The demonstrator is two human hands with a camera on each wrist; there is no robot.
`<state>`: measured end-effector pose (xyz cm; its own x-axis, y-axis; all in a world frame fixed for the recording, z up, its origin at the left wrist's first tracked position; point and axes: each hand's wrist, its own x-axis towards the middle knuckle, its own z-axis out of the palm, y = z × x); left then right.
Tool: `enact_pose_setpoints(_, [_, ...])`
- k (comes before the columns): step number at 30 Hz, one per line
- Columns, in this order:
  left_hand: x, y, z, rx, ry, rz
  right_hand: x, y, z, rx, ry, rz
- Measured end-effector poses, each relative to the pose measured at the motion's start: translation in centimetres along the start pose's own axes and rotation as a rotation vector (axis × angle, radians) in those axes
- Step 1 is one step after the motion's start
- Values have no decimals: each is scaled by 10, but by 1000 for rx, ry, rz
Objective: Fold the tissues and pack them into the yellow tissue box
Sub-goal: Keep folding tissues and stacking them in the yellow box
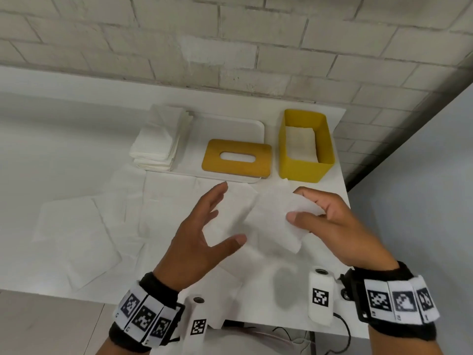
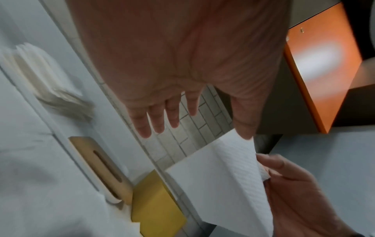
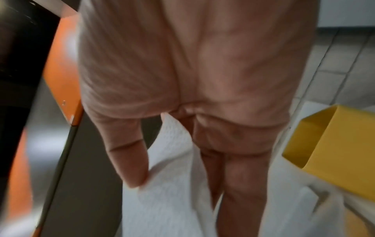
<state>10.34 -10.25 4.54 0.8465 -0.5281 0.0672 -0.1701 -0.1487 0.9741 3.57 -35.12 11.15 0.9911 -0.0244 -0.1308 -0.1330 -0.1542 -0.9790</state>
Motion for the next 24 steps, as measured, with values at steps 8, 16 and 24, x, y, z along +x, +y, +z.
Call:
enact_pose_setpoints(8, [1,-6,9,24,75,-116,27,20,38,103,125,67])
enact_pose_setpoints(16, [3,-15,2,-198,-268,-211,46,25,84,106,172,57])
enact_pose_setpoints(24, [22,-30,-10,-673,-65,-435,57,33,84,332,-18,125])
